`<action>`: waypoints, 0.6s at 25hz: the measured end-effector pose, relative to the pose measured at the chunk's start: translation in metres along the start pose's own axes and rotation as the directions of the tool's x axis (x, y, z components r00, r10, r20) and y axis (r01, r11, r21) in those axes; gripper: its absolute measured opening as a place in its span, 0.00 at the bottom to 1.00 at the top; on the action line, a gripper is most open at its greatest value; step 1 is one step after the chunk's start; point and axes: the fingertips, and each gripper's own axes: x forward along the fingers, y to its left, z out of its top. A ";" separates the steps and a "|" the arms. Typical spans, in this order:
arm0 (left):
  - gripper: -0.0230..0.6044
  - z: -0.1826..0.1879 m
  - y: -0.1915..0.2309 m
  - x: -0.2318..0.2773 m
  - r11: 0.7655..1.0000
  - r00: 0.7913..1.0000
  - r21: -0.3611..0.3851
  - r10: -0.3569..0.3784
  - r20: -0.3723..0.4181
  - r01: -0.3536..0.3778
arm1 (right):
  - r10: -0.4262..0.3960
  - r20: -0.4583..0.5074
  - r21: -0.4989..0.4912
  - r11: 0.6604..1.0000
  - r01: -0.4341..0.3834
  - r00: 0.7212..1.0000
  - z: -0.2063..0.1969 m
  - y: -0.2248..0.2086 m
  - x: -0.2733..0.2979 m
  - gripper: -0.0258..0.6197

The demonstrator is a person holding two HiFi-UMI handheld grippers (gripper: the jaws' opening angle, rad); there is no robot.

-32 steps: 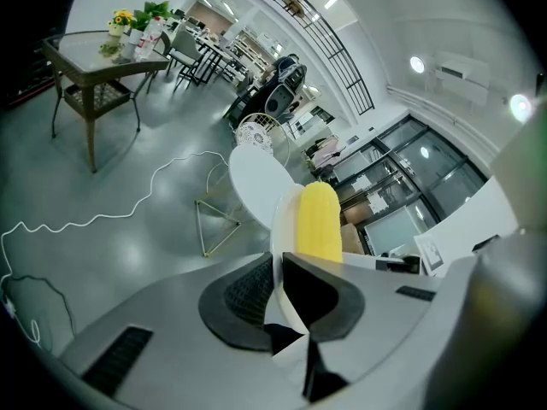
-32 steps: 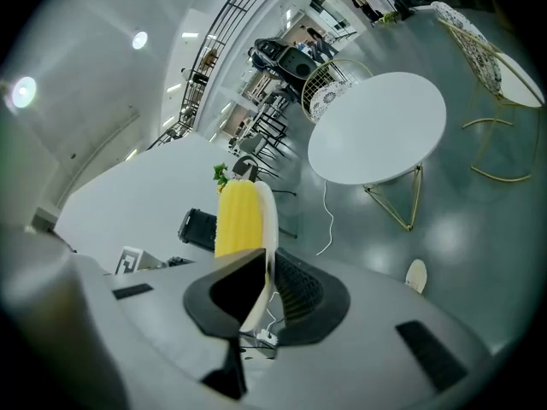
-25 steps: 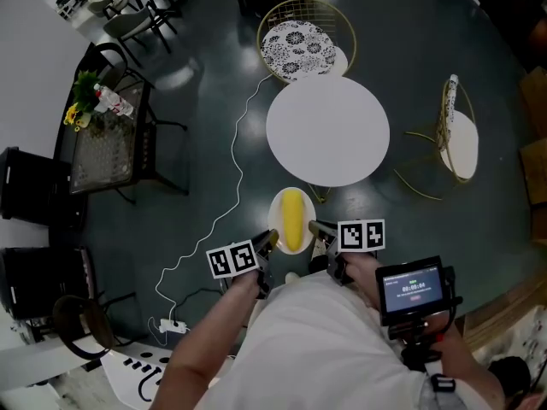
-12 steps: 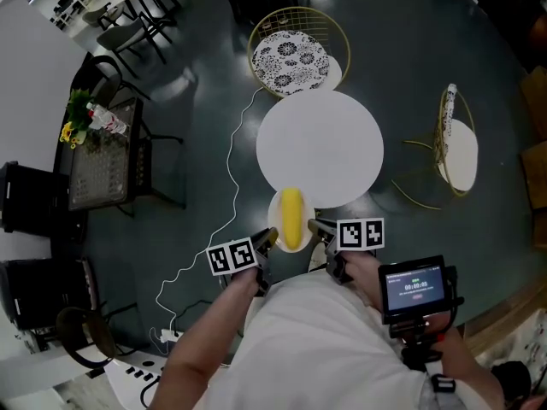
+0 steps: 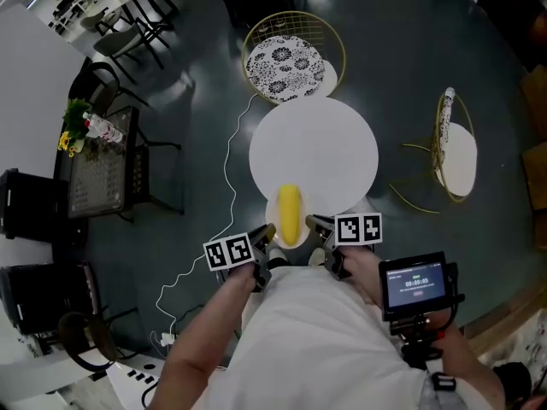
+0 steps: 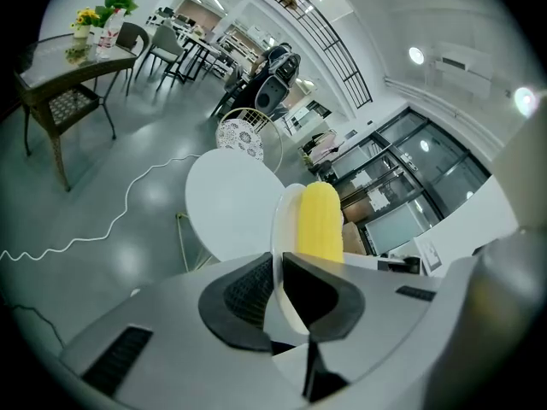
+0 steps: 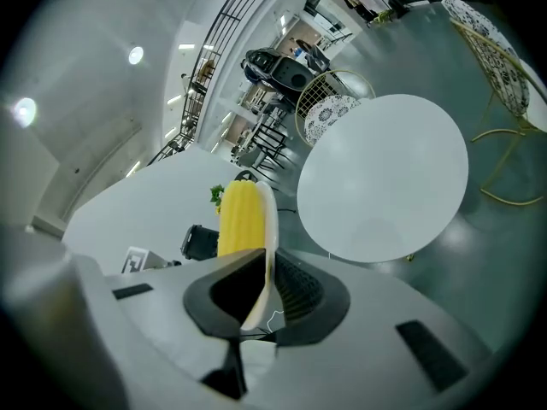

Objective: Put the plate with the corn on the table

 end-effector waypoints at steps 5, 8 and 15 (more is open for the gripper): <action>0.10 0.007 0.001 0.012 1.000 1.000 0.002 -0.006 -0.021 0.006 | -0.011 0.010 0.009 1.000 0.011 1.000 0.010 -0.008 0.003 0.11; 0.10 0.013 0.001 0.020 1.000 0.999 0.007 -0.015 -0.040 0.015 | -0.022 0.022 0.021 1.000 0.021 1.000 0.016 -0.013 0.004 0.11; 0.10 0.031 0.002 0.043 0.998 0.995 0.044 -0.038 -0.095 0.042 | -0.051 0.054 0.049 0.998 0.049 0.997 0.032 -0.025 0.008 0.11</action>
